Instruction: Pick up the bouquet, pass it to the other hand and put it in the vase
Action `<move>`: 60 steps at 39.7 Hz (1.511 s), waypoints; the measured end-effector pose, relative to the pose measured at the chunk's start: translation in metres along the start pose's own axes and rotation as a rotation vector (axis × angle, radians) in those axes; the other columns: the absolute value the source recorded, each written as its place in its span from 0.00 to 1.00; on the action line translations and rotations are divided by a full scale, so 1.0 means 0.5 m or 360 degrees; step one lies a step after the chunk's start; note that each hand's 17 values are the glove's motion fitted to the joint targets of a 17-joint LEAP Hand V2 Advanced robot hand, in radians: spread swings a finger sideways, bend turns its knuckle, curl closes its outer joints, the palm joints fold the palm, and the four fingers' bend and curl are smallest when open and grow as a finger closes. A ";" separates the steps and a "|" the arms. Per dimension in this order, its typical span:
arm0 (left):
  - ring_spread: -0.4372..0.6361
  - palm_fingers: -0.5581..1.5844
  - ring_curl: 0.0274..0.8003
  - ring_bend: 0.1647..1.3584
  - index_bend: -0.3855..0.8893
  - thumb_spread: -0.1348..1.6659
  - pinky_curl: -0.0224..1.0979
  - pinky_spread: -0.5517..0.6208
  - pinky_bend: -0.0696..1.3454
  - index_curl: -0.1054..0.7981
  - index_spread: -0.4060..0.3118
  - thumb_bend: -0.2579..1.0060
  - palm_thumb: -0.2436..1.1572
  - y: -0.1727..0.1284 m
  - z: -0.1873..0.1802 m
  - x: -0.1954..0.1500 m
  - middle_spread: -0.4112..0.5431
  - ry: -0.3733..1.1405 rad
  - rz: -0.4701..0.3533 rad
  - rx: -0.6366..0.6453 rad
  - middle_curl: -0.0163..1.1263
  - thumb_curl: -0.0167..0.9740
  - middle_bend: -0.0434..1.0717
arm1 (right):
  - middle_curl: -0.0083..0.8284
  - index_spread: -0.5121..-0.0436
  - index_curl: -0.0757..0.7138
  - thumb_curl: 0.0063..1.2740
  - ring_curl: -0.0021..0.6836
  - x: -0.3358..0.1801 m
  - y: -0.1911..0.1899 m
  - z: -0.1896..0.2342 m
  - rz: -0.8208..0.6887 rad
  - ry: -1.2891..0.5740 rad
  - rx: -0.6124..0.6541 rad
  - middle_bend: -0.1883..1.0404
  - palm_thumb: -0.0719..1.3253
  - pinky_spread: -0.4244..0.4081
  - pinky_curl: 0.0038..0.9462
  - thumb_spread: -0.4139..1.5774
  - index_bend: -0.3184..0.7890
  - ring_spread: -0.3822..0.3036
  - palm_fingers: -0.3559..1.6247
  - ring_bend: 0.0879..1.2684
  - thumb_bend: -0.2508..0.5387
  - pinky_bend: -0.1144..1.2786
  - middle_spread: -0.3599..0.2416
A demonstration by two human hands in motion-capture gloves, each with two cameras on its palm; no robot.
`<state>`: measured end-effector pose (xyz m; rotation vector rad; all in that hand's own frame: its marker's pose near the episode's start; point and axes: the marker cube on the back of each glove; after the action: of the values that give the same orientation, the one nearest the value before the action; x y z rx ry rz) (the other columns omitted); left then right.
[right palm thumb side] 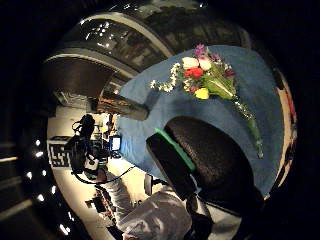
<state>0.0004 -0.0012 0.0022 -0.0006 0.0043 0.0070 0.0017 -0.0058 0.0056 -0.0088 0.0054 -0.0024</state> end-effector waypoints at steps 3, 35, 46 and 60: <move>0.56 0.41 0.14 0.30 0.35 0.40 0.13 0.63 0.33 0.14 0.66 0.27 0.27 0.000 0.006 0.000 0.60 0.0012 0.0002 -0.0025 0.08 0.05 0.21 | 0.10 0.56 0.20 0.04 0.11 0.000 -0.003 0.005 -0.0012 0.0010 -0.0019 0.33 0.23 0.66 0.09 0.49 0.45 0.61 0.31 0.18 0.50 0.30 0.50; 0.69 0.35 0.29 0.42 0.40 0.75 0.27 0.75 0.39 0.28 0.72 0.20 0.28 -0.014 0.043 0.097 0.73 0.0210 0.0171 -0.0054 0.25 0.19 0.24 | 0.30 0.26 0.40 0.14 0.29 -0.001 0.032 -0.044 -0.0035 0.0095 -0.0033 0.30 0.26 0.77 0.27 0.76 0.43 0.70 0.27 0.21 0.30 0.29 0.51; 0.69 0.34 0.30 0.42 0.40 0.75 0.29 0.75 0.40 0.31 0.71 0.19 0.28 -0.007 0.033 0.125 0.73 0.0143 0.0208 -0.0011 0.28 0.22 0.23 | 0.33 0.26 0.43 0.15 0.32 0.007 0.038 -0.055 -0.0017 0.0121 -0.0011 0.30 0.27 0.77 0.30 0.77 0.43 0.71 0.26 0.22 0.29 0.29 0.53; 0.70 0.34 0.31 0.42 0.40 0.76 0.30 0.75 0.40 0.32 0.71 0.19 0.27 -0.002 0.023 0.130 0.73 0.0176 0.0215 0.0022 0.30 0.24 0.22 | 0.34 0.28 0.38 0.17 0.41 0.039 0.042 -0.066 0.0069 0.0091 -0.0025 0.28 0.26 0.78 0.35 0.77 0.35 0.65 0.32 0.35 0.29 0.37 0.55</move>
<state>0.0652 -0.0019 0.0134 0.0132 0.1147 0.1422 0.0209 0.0148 -0.0275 -0.0242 0.0630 0.0408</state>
